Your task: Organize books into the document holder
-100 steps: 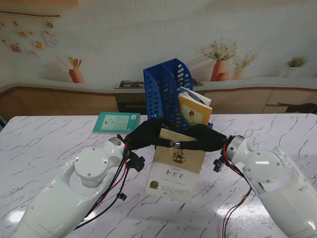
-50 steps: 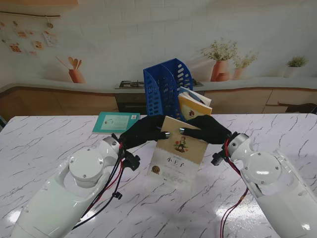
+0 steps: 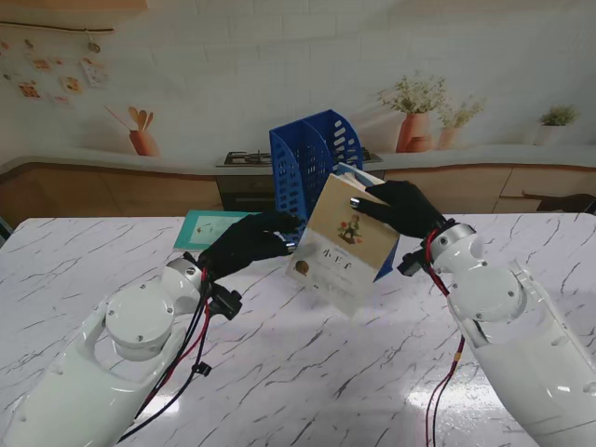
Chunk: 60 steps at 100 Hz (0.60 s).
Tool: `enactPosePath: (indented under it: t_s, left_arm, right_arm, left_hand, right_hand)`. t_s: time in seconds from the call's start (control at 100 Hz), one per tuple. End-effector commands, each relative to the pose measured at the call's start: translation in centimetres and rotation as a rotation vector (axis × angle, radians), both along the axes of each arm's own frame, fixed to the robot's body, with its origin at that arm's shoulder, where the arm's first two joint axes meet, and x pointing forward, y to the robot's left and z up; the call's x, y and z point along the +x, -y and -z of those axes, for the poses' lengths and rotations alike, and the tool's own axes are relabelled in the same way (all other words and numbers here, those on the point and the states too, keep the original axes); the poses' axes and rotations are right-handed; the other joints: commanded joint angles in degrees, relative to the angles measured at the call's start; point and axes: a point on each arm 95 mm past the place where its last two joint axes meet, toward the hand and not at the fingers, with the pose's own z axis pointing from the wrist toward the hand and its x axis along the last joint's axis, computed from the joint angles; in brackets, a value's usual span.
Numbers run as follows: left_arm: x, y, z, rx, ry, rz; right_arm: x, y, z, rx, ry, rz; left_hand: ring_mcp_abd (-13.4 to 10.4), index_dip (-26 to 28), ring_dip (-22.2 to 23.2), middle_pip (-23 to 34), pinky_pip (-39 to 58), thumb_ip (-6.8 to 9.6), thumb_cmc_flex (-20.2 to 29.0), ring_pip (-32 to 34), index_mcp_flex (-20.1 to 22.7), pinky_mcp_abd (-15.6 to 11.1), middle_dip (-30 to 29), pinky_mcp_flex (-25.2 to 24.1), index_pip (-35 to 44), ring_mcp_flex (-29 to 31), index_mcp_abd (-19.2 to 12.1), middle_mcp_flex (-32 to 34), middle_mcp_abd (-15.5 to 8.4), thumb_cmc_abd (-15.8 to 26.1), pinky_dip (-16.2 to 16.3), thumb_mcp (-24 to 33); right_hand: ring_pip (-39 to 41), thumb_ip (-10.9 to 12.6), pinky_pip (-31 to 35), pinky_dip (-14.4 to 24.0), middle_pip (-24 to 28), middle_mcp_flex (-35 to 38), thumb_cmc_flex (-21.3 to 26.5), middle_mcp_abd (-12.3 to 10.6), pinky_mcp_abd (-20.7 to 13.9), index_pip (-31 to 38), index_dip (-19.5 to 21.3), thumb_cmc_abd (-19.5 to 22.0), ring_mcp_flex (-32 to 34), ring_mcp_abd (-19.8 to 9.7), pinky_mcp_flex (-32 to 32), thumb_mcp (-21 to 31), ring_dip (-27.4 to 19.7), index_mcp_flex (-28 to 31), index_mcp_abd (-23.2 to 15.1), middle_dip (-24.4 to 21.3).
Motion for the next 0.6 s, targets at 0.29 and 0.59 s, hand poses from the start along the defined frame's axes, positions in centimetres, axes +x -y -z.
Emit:
enactPosePath:
  t_s: [0.29, 0.59]
  left_arm:
    - [-0.8, -1.8, 1.6, 0.017, -0.06, -0.031]
    - [-0.9, -2.1, 2.3, 0.032, -0.08, -0.03]
  right_arm:
    - [2.3, 1.4, -3.4, -0.035, 0.094, 0.135]
    - [2.8, 3.3, -5.0, -0.088, 0.108, 0.195]
  left_hand:
    - [-1.19, 0.03, -1.26, -0.86, -4.27, 1.28, -1.23, -2.16, -0.6, -1.02, -0.63, -1.92, -0.41, -1.43, -1.27, -1.41, -1.35, 1.37, -1.04, -1.45]
    - [-0.87, 0.16, -1.26, -1.1, -5.13, 1.24, -1.1, -2.38, -0.49, -1.28, -0.66, -2.59, -0.44, -1.61, -1.33, -1.61, -1.29, 1.27, -0.75, -1.44]
  right_hand:
    - [2.29, 5.39, 16.09, 1.63, 1.59, 7.26, 0.47, -1.68, -20.71, 12.97, 2.14, 2.58, -0.92, -13.1, 3.35, 6.26, 1.77, 6.38, 8.67, 0.13]
    - [2.24, 5.24, 16.09, 2.03, 1.51, 7.3, 0.37, -1.86, -20.99, 13.11, 1.96, 2.7, -0.91, -13.31, 3.4, 6.21, 1.92, 6.25, 8.43, 0.19]
